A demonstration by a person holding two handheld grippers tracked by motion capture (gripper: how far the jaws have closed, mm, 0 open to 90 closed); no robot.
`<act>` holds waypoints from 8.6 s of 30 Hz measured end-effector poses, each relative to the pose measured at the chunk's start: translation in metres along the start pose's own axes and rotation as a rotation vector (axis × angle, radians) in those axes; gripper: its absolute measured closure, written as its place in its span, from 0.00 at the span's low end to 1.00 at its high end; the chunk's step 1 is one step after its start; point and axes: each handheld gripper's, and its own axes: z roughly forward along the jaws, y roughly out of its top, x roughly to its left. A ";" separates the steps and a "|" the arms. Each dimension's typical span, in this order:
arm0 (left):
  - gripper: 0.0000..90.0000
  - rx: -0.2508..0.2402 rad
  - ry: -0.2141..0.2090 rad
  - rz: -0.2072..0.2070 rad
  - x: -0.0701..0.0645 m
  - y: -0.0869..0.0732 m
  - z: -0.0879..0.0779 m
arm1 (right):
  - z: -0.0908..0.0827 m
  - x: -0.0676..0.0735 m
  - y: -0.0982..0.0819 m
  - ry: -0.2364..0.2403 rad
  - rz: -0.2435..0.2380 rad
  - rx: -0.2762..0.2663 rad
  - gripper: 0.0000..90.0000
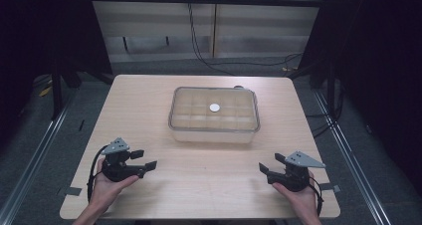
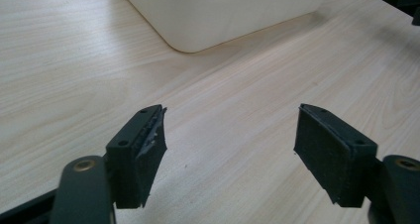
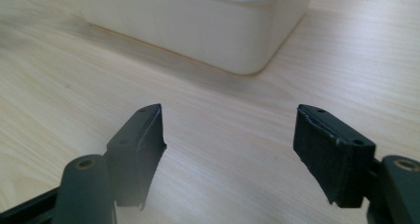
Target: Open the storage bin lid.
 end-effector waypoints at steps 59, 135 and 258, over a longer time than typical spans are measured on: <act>0.34 0.013 -0.022 0.037 0.016 0.079 0.037 | 0.033 -0.021 0.105 0.164 0.052 0.060 0.32; 0.23 0.106 -0.013 -0.045 0.058 0.128 0.123 | 0.150 -0.064 0.136 0.115 0.172 0.287 0.11; 0.81 -0.131 -0.029 0.026 0.043 0.135 0.063 | 0.077 -0.068 0.150 0.177 0.253 -0.036 0.77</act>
